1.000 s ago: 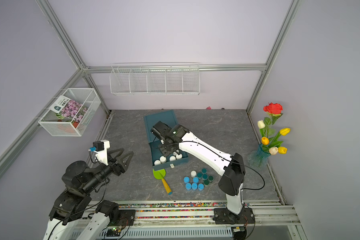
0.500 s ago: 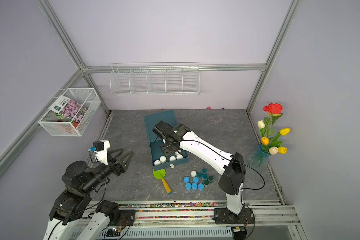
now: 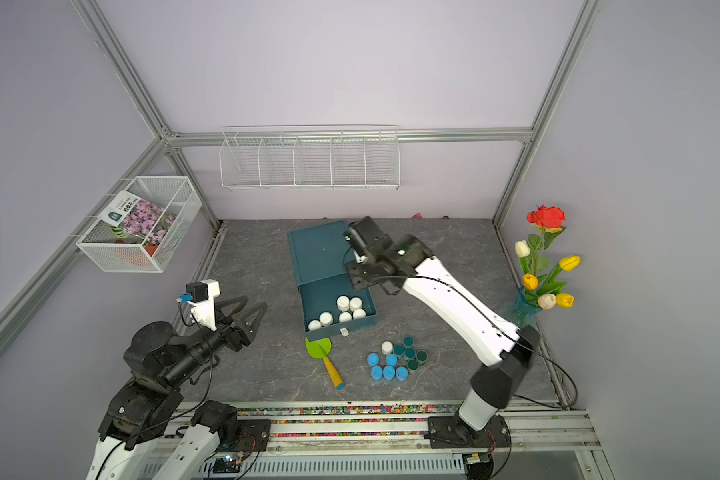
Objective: Put the paint cans in the drawer according to color
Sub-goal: Pick up the paint can at the center of the board.
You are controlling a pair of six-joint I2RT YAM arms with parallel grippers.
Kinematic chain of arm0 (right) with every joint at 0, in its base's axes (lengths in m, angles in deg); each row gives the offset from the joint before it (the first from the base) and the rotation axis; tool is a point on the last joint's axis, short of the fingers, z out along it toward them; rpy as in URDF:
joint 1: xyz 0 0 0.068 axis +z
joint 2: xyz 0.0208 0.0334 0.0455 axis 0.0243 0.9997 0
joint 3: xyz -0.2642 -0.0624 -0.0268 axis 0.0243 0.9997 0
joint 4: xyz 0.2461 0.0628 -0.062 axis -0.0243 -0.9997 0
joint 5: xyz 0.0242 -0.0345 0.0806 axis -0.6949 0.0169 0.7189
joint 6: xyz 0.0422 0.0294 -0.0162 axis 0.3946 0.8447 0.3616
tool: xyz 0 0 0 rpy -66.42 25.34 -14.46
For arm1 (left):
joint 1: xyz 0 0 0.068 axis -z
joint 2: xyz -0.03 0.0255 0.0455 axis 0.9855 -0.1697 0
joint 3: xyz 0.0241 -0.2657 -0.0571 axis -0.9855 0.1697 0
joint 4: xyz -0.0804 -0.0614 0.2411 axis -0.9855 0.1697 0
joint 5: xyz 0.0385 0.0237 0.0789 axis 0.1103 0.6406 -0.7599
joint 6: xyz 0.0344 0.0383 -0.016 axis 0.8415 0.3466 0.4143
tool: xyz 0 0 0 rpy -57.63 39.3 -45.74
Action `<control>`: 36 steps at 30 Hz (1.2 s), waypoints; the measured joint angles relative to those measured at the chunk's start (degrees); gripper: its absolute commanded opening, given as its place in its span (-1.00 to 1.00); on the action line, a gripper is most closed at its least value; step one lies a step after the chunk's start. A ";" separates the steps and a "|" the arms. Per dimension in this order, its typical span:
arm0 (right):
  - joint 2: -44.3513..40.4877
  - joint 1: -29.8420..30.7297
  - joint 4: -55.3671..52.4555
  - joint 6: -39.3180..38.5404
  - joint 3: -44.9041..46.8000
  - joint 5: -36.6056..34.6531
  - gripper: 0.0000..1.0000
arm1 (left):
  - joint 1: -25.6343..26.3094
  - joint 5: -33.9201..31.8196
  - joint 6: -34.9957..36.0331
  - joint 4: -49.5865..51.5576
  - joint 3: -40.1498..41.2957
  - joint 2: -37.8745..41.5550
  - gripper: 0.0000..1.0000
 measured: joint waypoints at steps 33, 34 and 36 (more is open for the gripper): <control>1.29 -7.21 19.56 -1.18 43.52 21.55 0.25 | 0.00 0.00 0.00 0.04 0.00 -0.15 0.43; 1.55 -6.95 19.67 -1.46 43.52 21.42 0.24 | 0.00 0.00 0.00 0.04 0.00 -0.15 0.43; 2.40 -6.29 19.76 -1.95 43.52 21.20 0.23 | 0.00 0.00 0.00 0.04 0.00 -0.15 0.43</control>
